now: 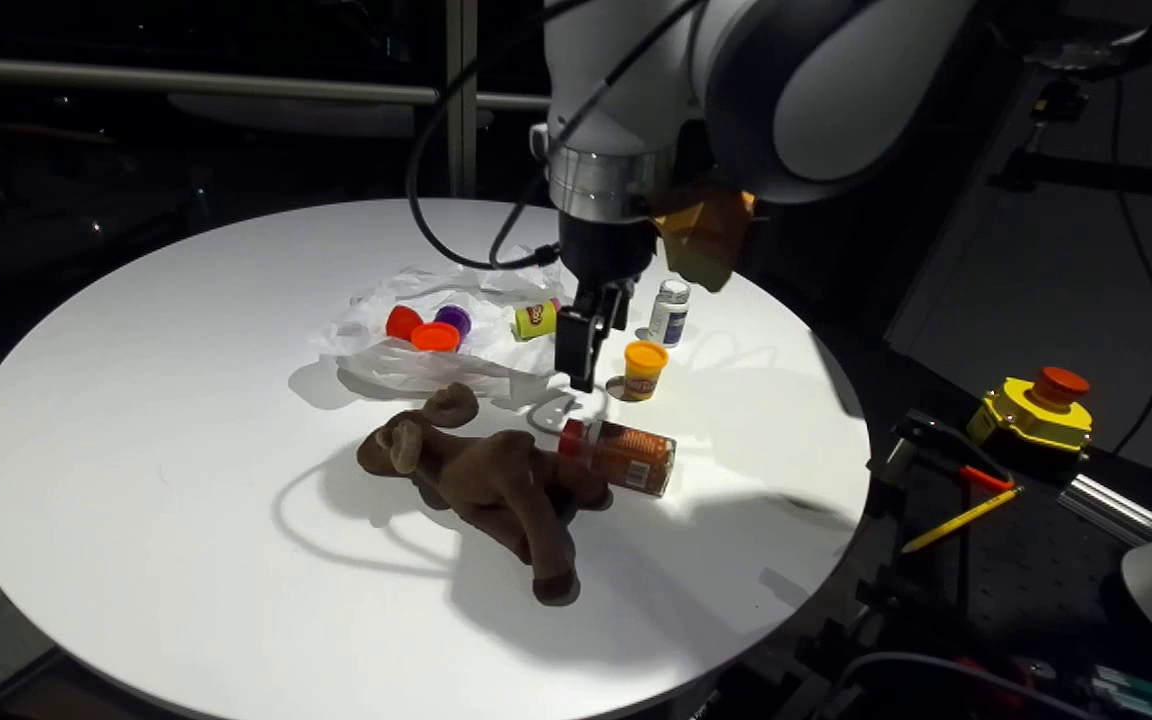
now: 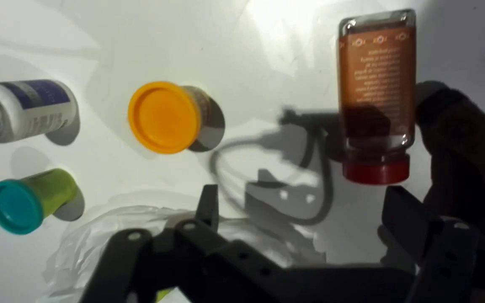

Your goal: Remove the things from the plastic bag and put them on the table

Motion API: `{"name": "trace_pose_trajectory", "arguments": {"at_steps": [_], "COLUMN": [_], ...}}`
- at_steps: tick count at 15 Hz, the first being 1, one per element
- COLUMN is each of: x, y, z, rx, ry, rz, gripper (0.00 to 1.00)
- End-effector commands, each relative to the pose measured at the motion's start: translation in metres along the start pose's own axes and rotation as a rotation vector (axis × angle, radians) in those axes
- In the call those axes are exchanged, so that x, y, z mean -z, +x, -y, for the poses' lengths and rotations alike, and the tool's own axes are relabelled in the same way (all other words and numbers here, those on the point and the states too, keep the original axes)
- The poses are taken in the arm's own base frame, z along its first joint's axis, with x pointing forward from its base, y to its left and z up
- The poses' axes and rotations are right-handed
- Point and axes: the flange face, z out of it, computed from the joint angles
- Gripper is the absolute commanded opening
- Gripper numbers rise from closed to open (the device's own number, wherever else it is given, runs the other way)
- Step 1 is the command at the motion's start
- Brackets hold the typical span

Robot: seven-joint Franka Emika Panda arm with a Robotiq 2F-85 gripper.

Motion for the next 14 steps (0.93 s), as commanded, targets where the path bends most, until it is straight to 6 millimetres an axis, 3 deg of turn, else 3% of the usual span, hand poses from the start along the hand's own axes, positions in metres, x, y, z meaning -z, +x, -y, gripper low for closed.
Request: {"name": "trace_pose_trajectory", "arguments": {"at_steps": [1, 6, 14], "x": [0.014, -0.007, -0.031], "y": [0.048, 0.087, 0.120], "z": [-0.023, -0.054, -0.085], "rx": [-0.020, -0.020, 0.293], "ry": [-0.031, -0.048, -0.035], "rz": [-0.011, -0.047, -0.085], "gripper": [1.00, 1.00, 1.00]}}
